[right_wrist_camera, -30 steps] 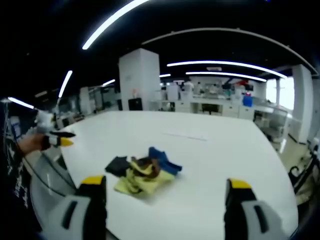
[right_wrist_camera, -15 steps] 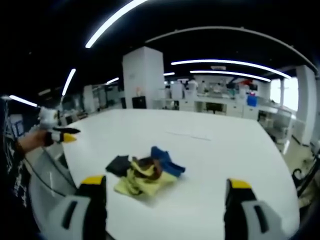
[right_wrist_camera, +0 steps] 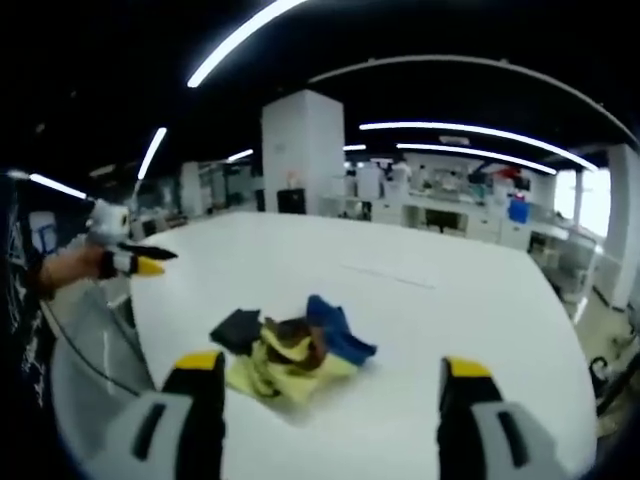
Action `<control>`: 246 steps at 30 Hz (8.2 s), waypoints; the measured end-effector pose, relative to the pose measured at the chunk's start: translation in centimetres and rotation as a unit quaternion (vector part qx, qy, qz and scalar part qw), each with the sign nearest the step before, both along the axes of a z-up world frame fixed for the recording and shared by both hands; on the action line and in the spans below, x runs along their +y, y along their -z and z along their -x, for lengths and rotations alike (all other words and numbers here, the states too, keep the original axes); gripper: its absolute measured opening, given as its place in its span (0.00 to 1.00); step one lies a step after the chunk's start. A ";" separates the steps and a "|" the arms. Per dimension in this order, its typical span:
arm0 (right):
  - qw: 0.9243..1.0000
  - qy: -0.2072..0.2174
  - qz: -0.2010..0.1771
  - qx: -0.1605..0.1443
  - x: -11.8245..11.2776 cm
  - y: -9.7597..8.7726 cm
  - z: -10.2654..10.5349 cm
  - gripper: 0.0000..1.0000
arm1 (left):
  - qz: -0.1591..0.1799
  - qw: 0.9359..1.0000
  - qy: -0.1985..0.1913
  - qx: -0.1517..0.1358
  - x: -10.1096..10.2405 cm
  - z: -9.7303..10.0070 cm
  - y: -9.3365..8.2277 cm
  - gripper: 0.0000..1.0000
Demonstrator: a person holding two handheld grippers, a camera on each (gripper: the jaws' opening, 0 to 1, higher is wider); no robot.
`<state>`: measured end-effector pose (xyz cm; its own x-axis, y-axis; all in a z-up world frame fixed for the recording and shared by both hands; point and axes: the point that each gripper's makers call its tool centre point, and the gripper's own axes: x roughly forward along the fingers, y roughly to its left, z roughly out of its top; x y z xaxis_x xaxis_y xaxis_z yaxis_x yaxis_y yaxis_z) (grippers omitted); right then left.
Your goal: Fold the garment on the visible template until the final outline fits inside the template.
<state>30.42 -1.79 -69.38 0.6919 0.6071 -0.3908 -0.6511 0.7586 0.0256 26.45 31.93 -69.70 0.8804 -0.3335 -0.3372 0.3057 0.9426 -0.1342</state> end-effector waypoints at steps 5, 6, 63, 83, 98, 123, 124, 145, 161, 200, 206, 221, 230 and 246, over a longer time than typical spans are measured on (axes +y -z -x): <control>1.000 -0.012 0.002 0.003 0.9 0.6 -0.8 0.84 | -0.015 1.000 0.020 0.002 -0.8 -1.1 0.7 0.73; 1.000 -0.015 0.002 0.003 1.1 0.7 -1.0 0.82 | -0.016 1.000 0.023 0.004 -1.1 -1.3 0.9 0.72; 0.985 -0.157 0.033 0.060 6.4 7.9 -8.5 0.33 | -0.040 0.979 0.198 0.038 -14.3 -11.9 8.9 0.33; 0.973 -0.207 0.076 0.073 7.1 10.3 -9.3 0.21 | -0.006 0.953 0.297 0.062 -16.8 -13.1 11.2 0.27; 0.966 -0.220 0.101 0.090 7.1 12.2 -8.9 0.09 | 0.016 0.940 0.322 0.108 -17.6 -13.6 13.3 0.30; 0.973 -0.193 0.095 0.088 5.8 12.6 -8.9 0.00 | 0.050 0.938 0.300 0.165 -18.0 -13.5 13.9 0.00; 0.973 -0.192 0.094 0.088 5.7 12.5 -8.9 0.00 | 0.039 0.940 0.298 0.162 -17.8 -13.7 14.0 0.00; 0.985 -0.152 0.043 0.063 3.9 8.0 -7.9 0.00 | -0.026 0.957 0.279 0.071 -16.1 -12.1 8.4 0.00; 0.991 -0.125 0.025 0.030 2.7 4.5 -8.7 0.00 | -0.028 0.971 0.237 0.021 -12.8 -10.5 3.9 0.00; 0.996 -0.046 0.059 -0.045 3.7 -0.6 -22.4 0.00 | 0.010 1.000 0.015 0.003 1.6 -17.4 2.2 0.00; 0.998 -0.024 0.049 -0.023 4.2 1.2 -26.0 0.00 | 0.001 1.000 0.004 0.006 2.9 -18.7 3.2 0.00; 0.994 0.059 0.072 0.048 3.7 9.3 -32.3 0.00 | -0.037 0.997 -0.036 0.058 5.7 -23.6 7.3 0.00; 0.991 0.089 0.066 0.079 3.1 11.9 -33.5 0.00 | -0.074 0.993 -0.030 0.082 5.7 -24.7 9.6 0.00; 0.989 0.090 0.010 0.116 3.4 10.6 -31.0 0.32 | -0.119 0.990 -0.033 0.074 4.6 -24.0 8.9 0.32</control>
